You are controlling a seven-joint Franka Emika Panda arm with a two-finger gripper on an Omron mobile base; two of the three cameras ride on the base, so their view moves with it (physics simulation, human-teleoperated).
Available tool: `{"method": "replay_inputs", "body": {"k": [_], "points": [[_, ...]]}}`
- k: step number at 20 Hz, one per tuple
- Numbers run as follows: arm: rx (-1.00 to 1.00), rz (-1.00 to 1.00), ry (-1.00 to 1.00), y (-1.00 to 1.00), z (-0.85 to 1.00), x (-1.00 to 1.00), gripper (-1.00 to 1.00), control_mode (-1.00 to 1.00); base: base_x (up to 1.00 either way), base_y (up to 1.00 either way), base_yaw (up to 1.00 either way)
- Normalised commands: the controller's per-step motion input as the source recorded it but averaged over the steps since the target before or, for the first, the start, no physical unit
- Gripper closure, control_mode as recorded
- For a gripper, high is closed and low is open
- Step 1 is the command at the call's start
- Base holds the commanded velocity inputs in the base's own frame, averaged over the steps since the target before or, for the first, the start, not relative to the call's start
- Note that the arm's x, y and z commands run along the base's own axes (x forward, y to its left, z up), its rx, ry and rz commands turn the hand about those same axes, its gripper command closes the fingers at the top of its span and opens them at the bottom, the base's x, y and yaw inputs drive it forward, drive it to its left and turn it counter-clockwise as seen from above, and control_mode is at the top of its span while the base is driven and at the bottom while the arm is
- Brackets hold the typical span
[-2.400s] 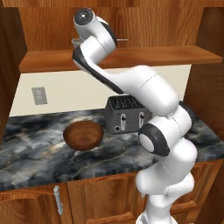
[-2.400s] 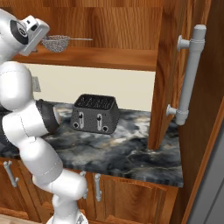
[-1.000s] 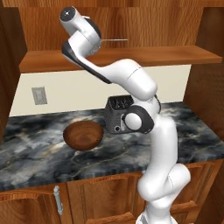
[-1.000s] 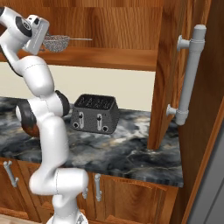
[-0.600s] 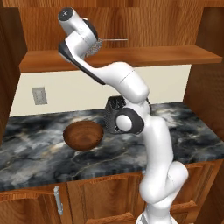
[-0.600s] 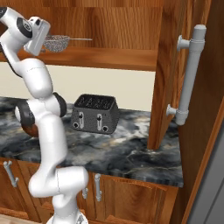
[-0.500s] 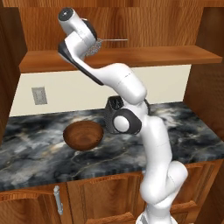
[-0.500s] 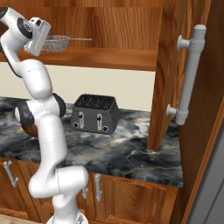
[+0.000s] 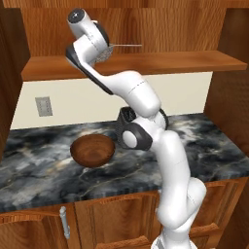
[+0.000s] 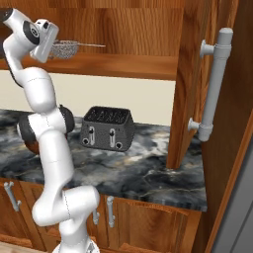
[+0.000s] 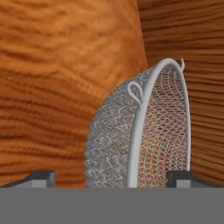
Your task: Open the cabinet and setup a tea strainer by placing it in the bowl upright.
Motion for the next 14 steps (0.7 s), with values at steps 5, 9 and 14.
{"method": "replay_inputs", "body": {"k": [5,9,14], "points": [[0.0,0.03,0.0,0.0,0.0,0.05,-1.0,-1.0,0.0,0.0,0.0],[0.0,0.02,0.0,0.0,0.0,0.01,1.0,-1.0,0.0,0.0,0.0],[0.0,0.01,0.0,0.0,0.0,0.0,1.0,-1.0,0.0,0.0,0.0]]}}
